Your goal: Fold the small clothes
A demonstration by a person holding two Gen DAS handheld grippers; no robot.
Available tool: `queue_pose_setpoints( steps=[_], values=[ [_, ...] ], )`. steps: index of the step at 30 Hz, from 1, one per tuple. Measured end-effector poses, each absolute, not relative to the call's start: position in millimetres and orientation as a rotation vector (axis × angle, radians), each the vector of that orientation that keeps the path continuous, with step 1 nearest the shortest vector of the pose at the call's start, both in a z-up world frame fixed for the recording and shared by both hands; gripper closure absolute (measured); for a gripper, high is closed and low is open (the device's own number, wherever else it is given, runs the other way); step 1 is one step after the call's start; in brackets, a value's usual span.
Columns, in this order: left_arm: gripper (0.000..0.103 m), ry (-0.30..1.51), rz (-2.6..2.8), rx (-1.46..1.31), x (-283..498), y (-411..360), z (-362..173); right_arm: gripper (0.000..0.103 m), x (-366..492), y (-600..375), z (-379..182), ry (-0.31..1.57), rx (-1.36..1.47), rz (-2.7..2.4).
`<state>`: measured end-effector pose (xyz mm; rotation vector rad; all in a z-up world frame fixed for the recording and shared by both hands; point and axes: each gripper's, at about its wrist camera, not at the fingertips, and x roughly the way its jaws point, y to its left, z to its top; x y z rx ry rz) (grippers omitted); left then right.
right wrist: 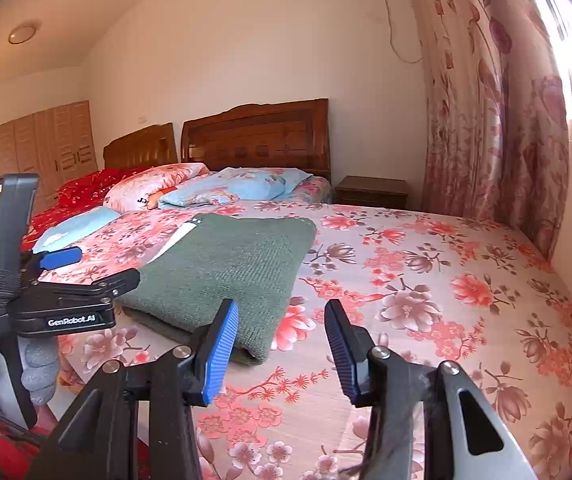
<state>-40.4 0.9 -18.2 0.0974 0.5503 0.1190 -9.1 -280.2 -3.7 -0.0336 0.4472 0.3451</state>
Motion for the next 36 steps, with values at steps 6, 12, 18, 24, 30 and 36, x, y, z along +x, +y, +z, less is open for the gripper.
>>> queue_pose_setpoints(
  steps=[6,12,18,24,30,36],
  values=[
    [0.0,0.557,0.105,0.093,-40,1,-18,0.057,-10,-279,-3,0.441,-0.046,0.346],
    [0.0,0.554,0.106,0.086,-41,1,-17,0.057,-10,-275,-4,0.442,-0.068,0.357],
    [0.0,0.548,0.104,0.084,-43,2,-16,0.057,-10,-274,-4,0.444,-0.073,0.359],
    [0.0,0.539,0.102,0.082,-45,2,-14,0.057,-11,-272,-5,0.443,-0.077,0.361],
    [0.0,0.533,0.096,0.082,-48,0,-13,0.057,-12,-272,-5,0.447,-0.081,0.367],
    [0.0,0.523,0.089,0.085,-51,-2,-11,0.057,-11,-274,-6,0.446,-0.083,0.371]
  ],
)
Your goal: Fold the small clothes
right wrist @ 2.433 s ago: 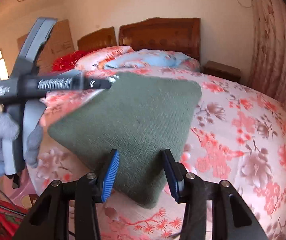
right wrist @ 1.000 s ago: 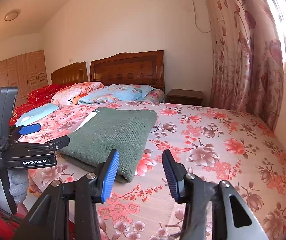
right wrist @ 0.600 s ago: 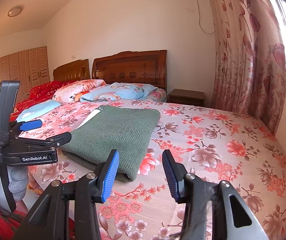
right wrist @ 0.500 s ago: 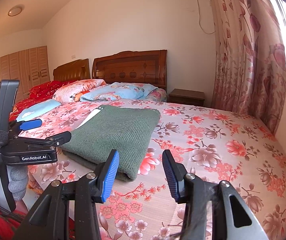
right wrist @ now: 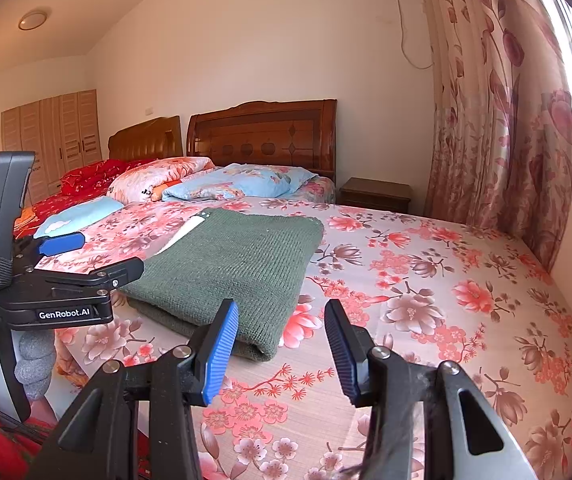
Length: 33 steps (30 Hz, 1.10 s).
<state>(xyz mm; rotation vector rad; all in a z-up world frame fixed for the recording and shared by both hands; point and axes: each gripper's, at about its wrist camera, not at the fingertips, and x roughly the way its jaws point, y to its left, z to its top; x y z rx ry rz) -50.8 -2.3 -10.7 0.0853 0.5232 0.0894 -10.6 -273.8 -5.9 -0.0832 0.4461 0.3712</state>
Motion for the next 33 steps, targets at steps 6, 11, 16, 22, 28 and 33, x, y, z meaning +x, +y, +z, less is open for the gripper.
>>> queue_pose_setpoints(
  steps=[6,11,16,22,28,33],
  values=[
    [0.0,0.521,0.088,0.085,-51.8,-3.3,-10.5,0.057,-10.8,-273.9,-6.0,0.447,-0.083,0.372],
    [0.0,0.523,0.089,0.083,-51.7,-3.1,-10.3,0.057,-10.3,-274.8,-7.1,0.455,-0.08,0.374],
    [0.0,0.526,0.09,0.079,-52.3,-3.0,-10.8,0.057,-10.4,-274.7,-7.7,0.456,-0.082,0.377],
    [0.0,0.521,0.09,0.078,-53.1,-2.4,-11.0,0.057,-10.6,-274.0,-8.5,0.457,-0.086,0.38],
    [0.0,0.515,0.091,0.074,-55.8,-2.3,-10.1,0.057,-10.8,-273.1,-8.7,0.457,-0.088,0.38],
    [0.0,0.505,0.095,0.072,-58.4,-3.0,-7.8,0.057,-11.0,-273.5,-8.9,0.456,-0.093,0.387]
  ],
)
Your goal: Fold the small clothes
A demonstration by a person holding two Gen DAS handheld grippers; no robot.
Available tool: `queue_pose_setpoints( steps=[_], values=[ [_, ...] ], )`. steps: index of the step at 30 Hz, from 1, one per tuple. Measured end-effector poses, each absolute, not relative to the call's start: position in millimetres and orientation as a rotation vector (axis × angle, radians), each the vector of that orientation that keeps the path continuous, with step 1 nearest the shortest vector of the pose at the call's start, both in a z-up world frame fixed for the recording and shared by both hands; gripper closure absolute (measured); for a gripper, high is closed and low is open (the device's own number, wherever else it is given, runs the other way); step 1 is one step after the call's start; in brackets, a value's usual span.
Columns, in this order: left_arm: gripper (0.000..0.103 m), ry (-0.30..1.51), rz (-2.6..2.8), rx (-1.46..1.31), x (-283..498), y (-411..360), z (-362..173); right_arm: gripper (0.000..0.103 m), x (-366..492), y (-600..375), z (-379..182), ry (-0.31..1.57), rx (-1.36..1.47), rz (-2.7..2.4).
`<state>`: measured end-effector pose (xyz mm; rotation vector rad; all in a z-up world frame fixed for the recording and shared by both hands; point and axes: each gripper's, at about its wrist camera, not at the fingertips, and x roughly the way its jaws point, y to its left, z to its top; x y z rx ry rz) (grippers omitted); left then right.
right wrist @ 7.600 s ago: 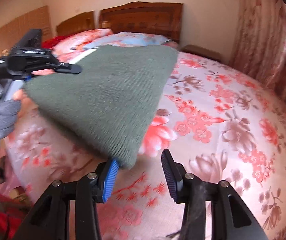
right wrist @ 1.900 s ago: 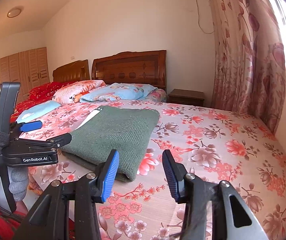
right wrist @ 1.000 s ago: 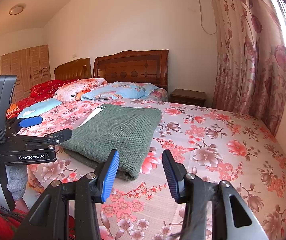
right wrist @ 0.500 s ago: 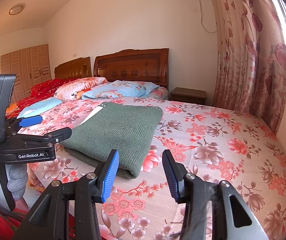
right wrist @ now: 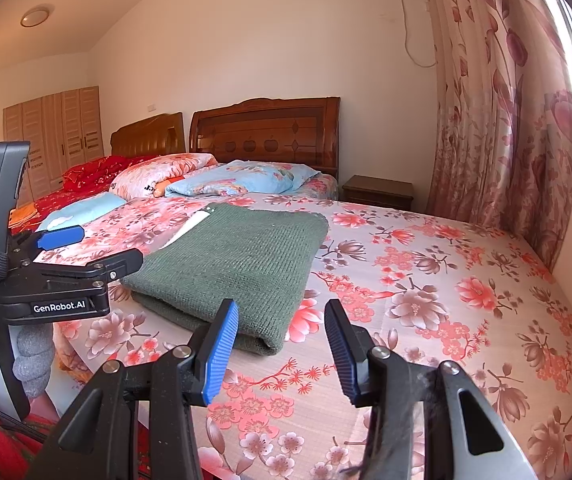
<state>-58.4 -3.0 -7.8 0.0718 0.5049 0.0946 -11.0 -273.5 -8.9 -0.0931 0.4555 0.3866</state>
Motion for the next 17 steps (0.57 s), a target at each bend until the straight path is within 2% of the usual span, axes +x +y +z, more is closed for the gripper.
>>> queue_pose_setpoints(
  steps=[17],
  values=[
    [0.0,0.486,0.089,0.075,-62.8,-5.9,-4.2,0.057,-11.5,-274.1,-9.3,0.455,-0.095,0.391]
  ],
)
